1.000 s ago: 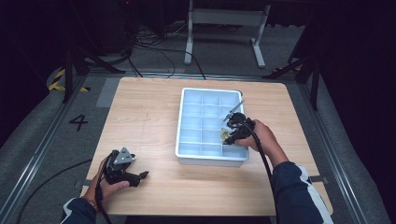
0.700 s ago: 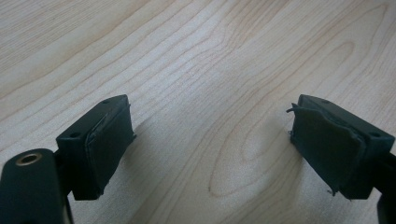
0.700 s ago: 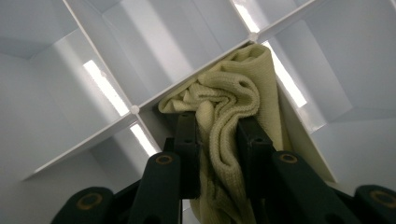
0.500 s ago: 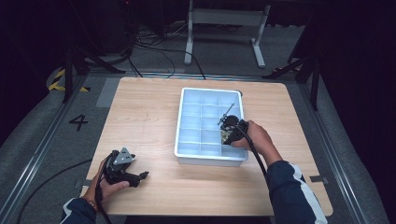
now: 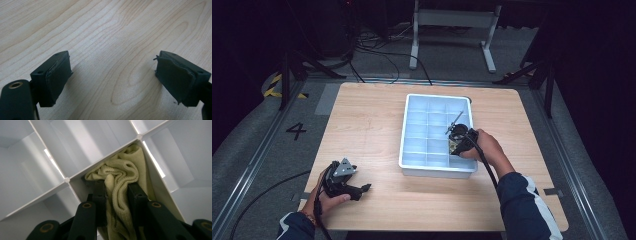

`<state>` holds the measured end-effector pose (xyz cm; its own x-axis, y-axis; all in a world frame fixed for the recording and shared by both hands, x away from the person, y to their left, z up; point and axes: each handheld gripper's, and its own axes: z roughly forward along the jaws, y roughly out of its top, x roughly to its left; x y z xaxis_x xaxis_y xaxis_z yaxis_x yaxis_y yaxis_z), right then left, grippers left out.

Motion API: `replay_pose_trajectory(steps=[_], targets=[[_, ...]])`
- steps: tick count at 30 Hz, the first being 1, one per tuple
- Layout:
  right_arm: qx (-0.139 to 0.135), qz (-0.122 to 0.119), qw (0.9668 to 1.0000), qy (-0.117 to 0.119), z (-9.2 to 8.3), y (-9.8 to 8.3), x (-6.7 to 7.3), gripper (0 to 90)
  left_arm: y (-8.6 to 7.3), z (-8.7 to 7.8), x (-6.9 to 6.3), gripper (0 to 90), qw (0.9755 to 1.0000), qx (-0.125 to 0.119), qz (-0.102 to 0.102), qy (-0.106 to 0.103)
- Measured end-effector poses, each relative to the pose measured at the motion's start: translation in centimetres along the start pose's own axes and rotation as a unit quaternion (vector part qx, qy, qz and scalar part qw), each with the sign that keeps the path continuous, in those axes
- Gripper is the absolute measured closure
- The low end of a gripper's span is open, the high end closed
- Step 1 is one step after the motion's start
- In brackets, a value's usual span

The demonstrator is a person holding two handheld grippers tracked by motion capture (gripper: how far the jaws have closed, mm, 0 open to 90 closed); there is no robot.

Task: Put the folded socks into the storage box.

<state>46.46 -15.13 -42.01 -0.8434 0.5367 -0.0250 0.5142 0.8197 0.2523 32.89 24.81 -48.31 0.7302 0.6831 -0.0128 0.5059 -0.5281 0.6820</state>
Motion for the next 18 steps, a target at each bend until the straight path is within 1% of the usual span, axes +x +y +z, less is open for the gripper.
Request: replay_pose_trajectory(steps=[1,4,6,8,9,10,12,18], targets=[[0.001,0.0,1.0,0.0,-0.1,-0.1,0.0,70.8,0.0,0.0,0.0,13.1,1.0,0.0,0.0,0.0],[-0.014,0.003,0.9999,0.0,-0.5,-0.4,-0.1,68.7,0.0,0.0,0.0,13.1,1.0,0.0,0.0,0.0],[-0.016,0.003,0.9999,-0.003,-0.6,-0.5,-0.1,68.2,0.0,0.0,0.0,13.1,1.0,-0.001,0.0,0.0],[-0.031,0.005,0.9995,-0.005,-1.1,-0.6,-0.1,65.7,0.0,0.0,0.0,13.1,1.0,0.0,0.0,0.0],[-0.031,0.005,0.9995,-0.005,-1.1,-0.6,-0.1,65.7,0.0,0.0,0.0,13.1,1.0,0.0,0.0,0.0],[-0.04,0.004,0.9992,-0.003,-1.4,-0.7,-0.1,65.2,0.0,0.0,0.0,13.2,1.0,-0.001,-0.001,-0.001],[-0.042,0.006,0.9991,-0.003,-1.5,-0.8,0.0,65.1,0.0,0.0,0.0,13.2,1.0,0.0,0.0,0.0],[-0.062,0.007,0.998,-0.012,-2.1,-0.8,0.1,64.2,0.0,0.0,0.0,13.1,1.0,0.0,0.0,0.0]])
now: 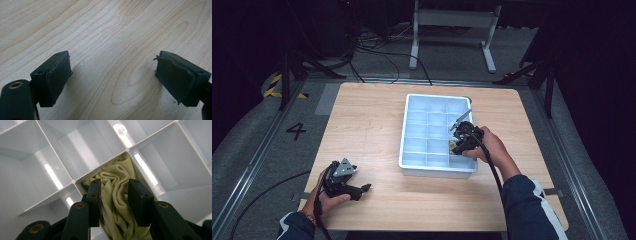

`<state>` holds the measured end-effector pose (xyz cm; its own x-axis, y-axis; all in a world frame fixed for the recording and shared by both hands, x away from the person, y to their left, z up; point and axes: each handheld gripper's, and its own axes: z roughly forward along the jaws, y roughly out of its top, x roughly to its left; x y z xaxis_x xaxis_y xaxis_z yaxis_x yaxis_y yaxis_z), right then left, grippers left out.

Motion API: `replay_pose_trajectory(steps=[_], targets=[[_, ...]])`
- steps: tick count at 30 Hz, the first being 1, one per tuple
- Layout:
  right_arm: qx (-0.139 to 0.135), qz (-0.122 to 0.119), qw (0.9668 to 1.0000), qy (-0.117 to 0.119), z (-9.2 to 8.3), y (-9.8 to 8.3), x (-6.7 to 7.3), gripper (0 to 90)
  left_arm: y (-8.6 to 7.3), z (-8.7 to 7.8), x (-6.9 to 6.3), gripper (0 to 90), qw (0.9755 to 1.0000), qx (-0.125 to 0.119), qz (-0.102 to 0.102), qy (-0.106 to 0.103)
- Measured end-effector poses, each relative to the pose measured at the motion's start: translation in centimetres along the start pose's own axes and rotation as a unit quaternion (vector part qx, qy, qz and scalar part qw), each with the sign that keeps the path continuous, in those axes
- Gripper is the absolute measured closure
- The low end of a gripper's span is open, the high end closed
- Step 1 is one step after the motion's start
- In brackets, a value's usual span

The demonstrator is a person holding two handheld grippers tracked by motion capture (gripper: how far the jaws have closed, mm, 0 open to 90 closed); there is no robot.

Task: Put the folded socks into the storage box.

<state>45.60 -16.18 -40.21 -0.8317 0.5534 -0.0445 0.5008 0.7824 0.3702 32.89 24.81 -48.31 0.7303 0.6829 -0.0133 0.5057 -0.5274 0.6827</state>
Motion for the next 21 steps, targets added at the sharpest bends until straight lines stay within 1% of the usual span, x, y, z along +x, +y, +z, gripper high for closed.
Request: replay_pose_trajectory(steps=[1,3,4,8,10,11,12,13,14,15,16,21], targets=[[-0.006,-0.001,1.0,0.004,-0.2,0.0,0.0,63.7,0.0,0.0,0.0,13.1,1.0,0.0,0.0,0.0],[-0.012,0.003,0.9999,-0.002,-0.4,-0.1,0.0,63.0,0.0,0.0,0.0,13.1,1.0,0.0,0.0,0.0],[-0.014,0.003,0.9999,0.002,-0.5,-0.2,0.0,62.8,0.0,0.0,0.0,13.1,1.0,0.0,0.0,-0.001],[-0.019,0.002,0.9998,-0.005,-0.6,-0.3,0.0,60.4,0.0,0.0,0.0,13.1,1.0,0.0,0.0,0.0],[-0.03,0.005,0.9995,-0.001,-0.9,-0.4,0.0,58.4,0.0,0.0,0.0,13.1,1.0,0.0,0.0,0.0],[-0.03,0.005,0.9995,-0.001,-0.9,-0.4,0.0,58.4,0.0,0.0,0.0,13.2,1.0,0.0,0.0,0.0],[-0.036,0.007,0.9993,0.001,-1.0,-0.4,0.1,57.8,0.0,0.0,0.0,13.2,1.0,0.0,0.0,0.0],[-0.04,0.009,0.9992,-0.004,-1.2,-0.5,0.1,56.8,0.0,0.0,0.0,13.1,1.0,0.0,0.0,0.0],[-0.04,0.009,0.9992,-0.004,-1.2,-0.5,0.1,56.8,0.0,0.0,0.0,13.2,1.0,0.0,0.0,0.0],[-0.046,0.005,0.9989,-0.003,-1.4,-0.6,0.1,56.2,0.0,0.0,0.0,13.1,1.0,0.0,0.0,0.0],[-0.046,0.005,0.9989,-0.003,-1.4,-0.6,0.1,56.2,0.0,0.0,0.0,13.1,1.0,0.0,0.0,0.0],[-0.062,0.005,0.998,-0.004,-1.9,-0.9,0.2,54.3,0.0,0.0,0.0,13.2,1.0,0.0,0.0,0.0]])
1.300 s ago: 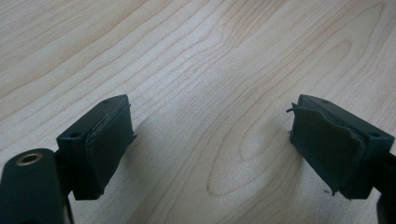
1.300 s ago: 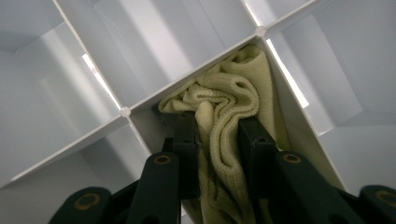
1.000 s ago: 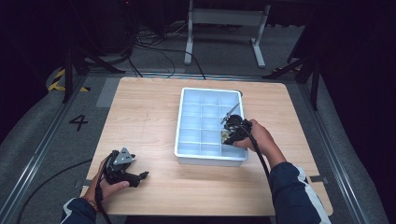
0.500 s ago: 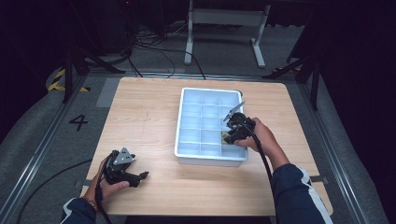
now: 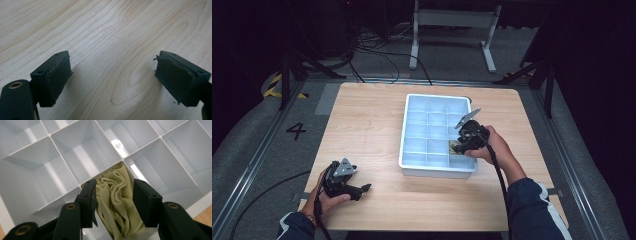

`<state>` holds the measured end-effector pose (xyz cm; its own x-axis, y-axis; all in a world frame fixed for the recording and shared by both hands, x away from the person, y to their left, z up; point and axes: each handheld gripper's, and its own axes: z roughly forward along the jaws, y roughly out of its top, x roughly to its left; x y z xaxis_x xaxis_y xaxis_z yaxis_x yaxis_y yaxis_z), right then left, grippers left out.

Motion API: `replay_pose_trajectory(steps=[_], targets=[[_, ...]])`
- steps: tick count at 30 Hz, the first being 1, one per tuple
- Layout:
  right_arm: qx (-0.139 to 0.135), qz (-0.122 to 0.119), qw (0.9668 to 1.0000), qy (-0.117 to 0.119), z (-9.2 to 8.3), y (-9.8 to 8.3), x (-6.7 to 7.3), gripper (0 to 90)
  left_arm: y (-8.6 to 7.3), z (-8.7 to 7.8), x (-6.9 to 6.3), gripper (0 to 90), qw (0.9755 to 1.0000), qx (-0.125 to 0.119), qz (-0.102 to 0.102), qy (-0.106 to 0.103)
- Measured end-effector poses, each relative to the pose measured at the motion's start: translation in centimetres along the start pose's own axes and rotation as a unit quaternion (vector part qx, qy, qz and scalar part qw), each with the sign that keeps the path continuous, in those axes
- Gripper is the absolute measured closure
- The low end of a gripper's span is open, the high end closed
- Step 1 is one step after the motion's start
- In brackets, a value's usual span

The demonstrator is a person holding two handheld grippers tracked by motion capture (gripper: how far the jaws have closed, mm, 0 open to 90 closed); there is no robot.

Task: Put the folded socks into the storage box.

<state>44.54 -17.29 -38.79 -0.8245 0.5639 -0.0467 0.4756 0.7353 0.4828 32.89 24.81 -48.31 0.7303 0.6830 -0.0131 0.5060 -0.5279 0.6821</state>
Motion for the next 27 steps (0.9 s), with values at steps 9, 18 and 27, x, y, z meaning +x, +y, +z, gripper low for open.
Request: replay_pose_trajectory(steps=[9,18,27], targets=[[-0.024,-0.01,0.9995,-0.015,-0.7,-0.2,0.4,49.0,0.0,0.0,0.0,13.1,1.0,0.0,0.0,0.0],[-0.048,-0.024,0.998,-0.032,-1.3,-0.6,0.6,41.6,0.0,0.0,0.0,13.2,1.0,0.0,0.0,0.0],[-0.067,-0.03,0.9965,-0.039,-2.2,-1.3,0.9,37.9,0.0,0.0,0.0,13.1,1.0,0.0,0.0,0.0]])
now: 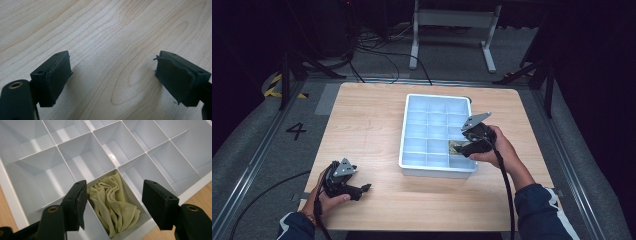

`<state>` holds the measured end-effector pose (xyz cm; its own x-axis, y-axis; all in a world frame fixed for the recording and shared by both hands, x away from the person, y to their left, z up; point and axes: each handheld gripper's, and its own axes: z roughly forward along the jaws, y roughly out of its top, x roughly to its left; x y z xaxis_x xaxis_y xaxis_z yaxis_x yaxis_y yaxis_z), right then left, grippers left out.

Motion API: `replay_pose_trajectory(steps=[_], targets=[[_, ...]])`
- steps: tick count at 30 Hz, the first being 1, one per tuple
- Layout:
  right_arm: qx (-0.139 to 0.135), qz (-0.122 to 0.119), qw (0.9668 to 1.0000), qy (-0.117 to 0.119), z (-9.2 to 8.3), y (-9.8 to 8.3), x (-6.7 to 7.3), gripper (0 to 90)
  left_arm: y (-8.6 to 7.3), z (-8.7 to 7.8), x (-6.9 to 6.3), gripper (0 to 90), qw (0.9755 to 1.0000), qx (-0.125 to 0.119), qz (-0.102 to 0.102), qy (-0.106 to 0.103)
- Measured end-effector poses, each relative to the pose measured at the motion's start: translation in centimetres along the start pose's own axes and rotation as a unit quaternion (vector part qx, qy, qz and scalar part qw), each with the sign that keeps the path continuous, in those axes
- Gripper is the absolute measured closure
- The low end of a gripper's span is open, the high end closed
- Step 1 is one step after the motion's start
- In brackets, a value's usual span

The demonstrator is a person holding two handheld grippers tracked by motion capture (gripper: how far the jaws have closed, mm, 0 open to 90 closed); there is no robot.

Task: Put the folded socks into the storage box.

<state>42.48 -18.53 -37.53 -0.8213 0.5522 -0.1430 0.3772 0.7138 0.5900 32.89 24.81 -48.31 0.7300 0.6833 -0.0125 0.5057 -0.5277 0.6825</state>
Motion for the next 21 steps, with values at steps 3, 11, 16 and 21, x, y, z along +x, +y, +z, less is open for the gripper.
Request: replay_pose_trajectory(steps=[3,11,16,21], targets=[[-0.006,0.003,1.0,-0.002,-0.5,-0.3,0.0,37.9,0.0,0.0,0.0,13.1,1.0,0.0,0.0,0.0],[-0.02,0.009,0.9997,-0.008,-1.5,-1.7,-0.2,37.9,0.0,0.0,0.0,13.1,1.0,0.0,0.0,0.0],[-0.023,0.007,0.9996,-0.016,-2.3,-2.6,-0.4,37.3,0.0,0.0,0.0,13.1,1.0,0.0,0.0,0.0],[-0.032,0.005,0.9993,-0.019,-3.3,-3.2,0.1,37.0,0.0,0.0,0.0,13.1,1.0,0.0,-0.001,0.0]])
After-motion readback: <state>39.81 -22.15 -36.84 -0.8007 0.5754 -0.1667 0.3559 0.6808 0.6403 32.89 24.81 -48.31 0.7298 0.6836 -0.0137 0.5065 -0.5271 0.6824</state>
